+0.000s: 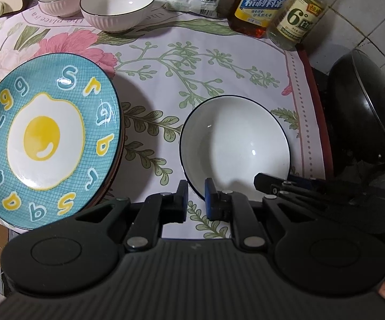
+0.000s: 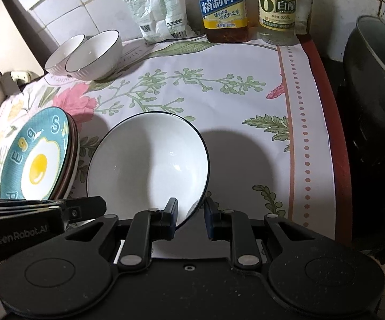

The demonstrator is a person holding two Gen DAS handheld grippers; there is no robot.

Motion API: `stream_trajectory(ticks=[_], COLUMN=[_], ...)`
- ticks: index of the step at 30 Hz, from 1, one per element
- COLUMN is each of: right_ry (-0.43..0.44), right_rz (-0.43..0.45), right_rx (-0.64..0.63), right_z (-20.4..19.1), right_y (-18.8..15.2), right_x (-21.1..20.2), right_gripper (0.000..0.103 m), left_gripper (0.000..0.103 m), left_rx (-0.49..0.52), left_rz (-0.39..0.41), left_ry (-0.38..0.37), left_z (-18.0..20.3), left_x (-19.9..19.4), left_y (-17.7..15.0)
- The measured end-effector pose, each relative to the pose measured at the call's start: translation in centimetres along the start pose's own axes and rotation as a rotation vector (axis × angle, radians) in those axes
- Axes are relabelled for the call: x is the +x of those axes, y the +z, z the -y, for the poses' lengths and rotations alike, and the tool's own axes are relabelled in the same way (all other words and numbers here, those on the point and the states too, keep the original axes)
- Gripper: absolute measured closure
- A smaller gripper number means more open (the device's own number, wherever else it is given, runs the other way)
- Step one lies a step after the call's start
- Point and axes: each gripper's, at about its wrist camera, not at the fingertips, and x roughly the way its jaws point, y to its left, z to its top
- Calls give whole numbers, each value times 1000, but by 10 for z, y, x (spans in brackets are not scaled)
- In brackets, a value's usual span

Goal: Organize plates and bowls
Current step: 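Lift the white bowl and carry it toward the plate stack, then lower the white bowl onto the cloth and open both grippers, then move both grippers to the white bowl by the wall tiles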

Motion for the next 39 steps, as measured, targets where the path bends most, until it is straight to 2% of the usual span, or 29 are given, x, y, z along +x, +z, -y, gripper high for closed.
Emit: stream_trajectory(ticks=[4, 8, 11, 12, 14, 15, 18, 21, 23, 32, 39], right_ry=[-48, -56, -61, -59, -62, -65, -71, -70, -69, -52, -12], right_rz=[22, 37, 45, 50, 57, 61, 75, 96, 116, 177, 214], right_rx=[-51, -71, -84, -85, -95, -104, -132, -149, -164, -237, -261], right_z=[-9, -14, -20, -22, -28, -32, -45, -58, -67, -107, -131], right_y=[2, 2, 1, 0, -2, -3, -6, -8, -8, 0, 15], right_x=[-11, -26, -38, -43, -53, -57, -72, -87, -97, -132, -144], right_gripper=[76, 75, 67, 62, 54, 51, 49, 39, 39, 37, 36], left_gripper=[89, 82, 79, 78, 69, 68, 63, 61, 54, 43, 36], left_rx=[45, 76, 108, 120, 141, 150, 170, 198, 213, 245, 247], left_rz=[-6, -24, -14, -8, 3, 12, 37, 65, 77, 165, 257], left_ry=[15, 9, 11, 17, 23, 22, 26, 38, 43, 54, 76], left_z=[3, 1, 0, 0, -2, -4, -9, -16, -22, -44, -59], left_x=[-8, -19, -32, -37, -49, -55, -74, -95, -108, -158, -179], left_y=[-2, -6, -9, -10, -11, -12, -13, -15, -15, -8, 8])
